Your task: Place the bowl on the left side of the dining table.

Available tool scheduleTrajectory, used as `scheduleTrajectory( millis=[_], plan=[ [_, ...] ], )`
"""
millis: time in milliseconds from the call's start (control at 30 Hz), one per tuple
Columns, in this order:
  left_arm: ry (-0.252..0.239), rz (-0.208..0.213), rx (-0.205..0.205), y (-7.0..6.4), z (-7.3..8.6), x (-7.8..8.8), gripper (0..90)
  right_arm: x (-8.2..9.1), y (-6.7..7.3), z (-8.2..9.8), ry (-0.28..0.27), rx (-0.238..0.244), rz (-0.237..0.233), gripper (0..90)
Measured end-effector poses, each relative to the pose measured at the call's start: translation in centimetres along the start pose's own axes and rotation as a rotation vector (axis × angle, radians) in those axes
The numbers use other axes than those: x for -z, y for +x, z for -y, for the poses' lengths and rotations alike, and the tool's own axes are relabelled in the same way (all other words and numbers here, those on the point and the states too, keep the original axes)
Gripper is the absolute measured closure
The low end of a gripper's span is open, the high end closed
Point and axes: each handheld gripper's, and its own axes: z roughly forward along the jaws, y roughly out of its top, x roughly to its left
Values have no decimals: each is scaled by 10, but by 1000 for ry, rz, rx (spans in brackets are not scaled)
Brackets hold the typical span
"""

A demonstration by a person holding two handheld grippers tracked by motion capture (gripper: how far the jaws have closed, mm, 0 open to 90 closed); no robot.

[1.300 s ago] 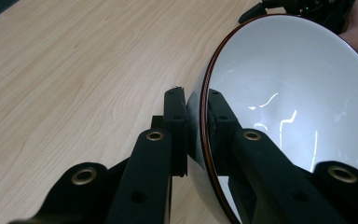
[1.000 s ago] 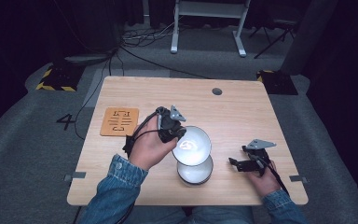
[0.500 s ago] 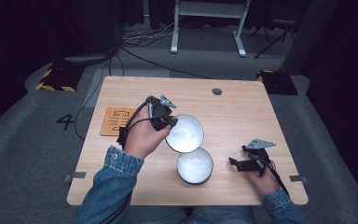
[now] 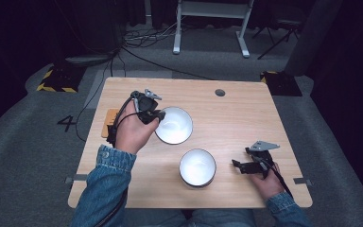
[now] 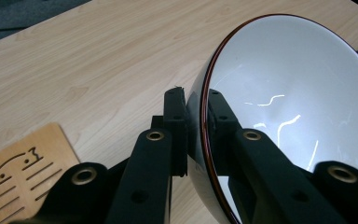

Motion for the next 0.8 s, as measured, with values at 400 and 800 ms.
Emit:
scheduleTrajectory(
  millis=[400,800],
  plan=[
    [3,-58,97,32,-3,-1,815,0,0,0,1,0,-1,154],
    [12,-86,161,62,-8,-7,815,0,0,0,0,-4,3,155]
  ],
)
